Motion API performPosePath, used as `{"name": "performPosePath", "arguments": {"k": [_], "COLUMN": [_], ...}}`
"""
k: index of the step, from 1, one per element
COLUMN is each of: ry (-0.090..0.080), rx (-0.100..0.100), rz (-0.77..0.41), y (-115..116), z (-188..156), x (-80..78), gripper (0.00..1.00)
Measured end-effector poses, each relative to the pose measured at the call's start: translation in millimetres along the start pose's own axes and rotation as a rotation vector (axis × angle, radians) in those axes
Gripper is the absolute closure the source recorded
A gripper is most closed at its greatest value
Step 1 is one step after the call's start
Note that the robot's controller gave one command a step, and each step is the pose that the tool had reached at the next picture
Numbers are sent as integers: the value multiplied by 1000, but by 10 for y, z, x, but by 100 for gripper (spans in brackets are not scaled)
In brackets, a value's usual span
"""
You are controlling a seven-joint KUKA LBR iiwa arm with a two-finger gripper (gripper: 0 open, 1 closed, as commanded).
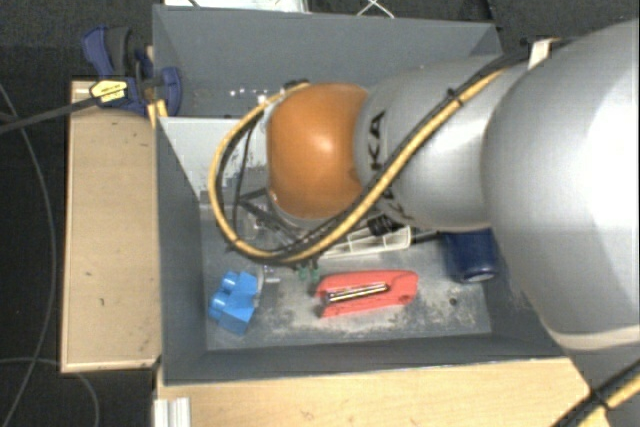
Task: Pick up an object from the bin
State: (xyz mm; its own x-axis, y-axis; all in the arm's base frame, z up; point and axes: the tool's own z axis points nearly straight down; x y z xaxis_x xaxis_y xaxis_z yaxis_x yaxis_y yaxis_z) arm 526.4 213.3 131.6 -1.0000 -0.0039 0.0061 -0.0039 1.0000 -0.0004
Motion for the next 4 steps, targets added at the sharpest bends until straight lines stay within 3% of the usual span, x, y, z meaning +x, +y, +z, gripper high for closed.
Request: {"name": "performPosePath", "arguments": {"k": [1, 2, 3, 4], "ry": [-8, -18, -9, -13], "rx": [-2, -5, 0, -1], "rz": [7, -312, -465, -576], "y": [-11, 257, 387, 400], "z": [-47, 309, -40, 313], "x": [-22, 73, 419, 404], "gripper": [0, 0, 0, 0]}}
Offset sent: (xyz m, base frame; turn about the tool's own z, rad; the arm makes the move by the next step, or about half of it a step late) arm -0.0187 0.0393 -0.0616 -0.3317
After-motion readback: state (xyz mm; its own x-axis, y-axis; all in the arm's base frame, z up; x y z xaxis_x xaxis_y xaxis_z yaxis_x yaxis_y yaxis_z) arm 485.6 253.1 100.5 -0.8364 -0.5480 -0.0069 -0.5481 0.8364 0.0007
